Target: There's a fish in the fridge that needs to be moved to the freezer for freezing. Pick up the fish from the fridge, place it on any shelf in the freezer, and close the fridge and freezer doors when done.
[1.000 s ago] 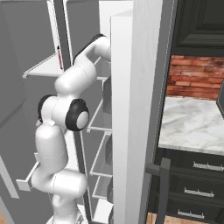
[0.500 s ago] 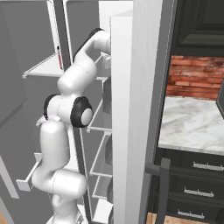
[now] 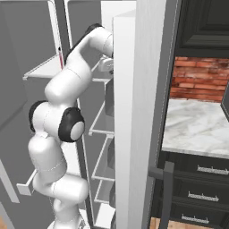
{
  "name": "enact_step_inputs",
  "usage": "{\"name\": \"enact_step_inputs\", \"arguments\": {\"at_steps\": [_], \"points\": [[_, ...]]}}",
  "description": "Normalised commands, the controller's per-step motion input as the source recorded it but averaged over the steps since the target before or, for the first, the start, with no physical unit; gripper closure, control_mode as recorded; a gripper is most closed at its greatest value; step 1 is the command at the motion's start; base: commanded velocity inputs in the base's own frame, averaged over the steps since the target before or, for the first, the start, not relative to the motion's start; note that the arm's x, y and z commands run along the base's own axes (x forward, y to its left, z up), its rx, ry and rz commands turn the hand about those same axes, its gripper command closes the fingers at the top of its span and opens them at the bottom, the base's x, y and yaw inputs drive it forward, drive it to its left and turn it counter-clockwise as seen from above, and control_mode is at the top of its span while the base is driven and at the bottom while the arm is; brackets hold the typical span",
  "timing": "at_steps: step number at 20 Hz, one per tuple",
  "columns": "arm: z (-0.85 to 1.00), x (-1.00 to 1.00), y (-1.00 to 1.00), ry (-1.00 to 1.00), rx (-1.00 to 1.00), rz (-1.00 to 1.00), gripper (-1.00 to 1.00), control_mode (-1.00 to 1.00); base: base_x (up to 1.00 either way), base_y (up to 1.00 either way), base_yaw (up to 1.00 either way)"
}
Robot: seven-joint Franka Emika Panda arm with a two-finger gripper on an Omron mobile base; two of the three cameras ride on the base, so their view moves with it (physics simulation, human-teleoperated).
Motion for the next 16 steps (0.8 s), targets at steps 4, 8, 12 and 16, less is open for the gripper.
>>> {"name": "enact_step_inputs", "arguments": {"at_steps": [4,8,12,16], "points": [[-0.09,-1.0,0.53,-0.18,-0.03,0.0,1.0,-1.0,0.0,0.0,0.0],[0.21,-1.0,0.22,0.06,-0.07,0.0,1.0,-1.0,0.0,0.0,0.0],[0.25,-1.0,0.29,0.02,0.03,0.0,1.0,-1.0,0.0,0.0,0.0],[0.43,-1.0,0.01,0.0,0.09,0.05,1.0,-1.0,0.0,0.0,0.0]]}}
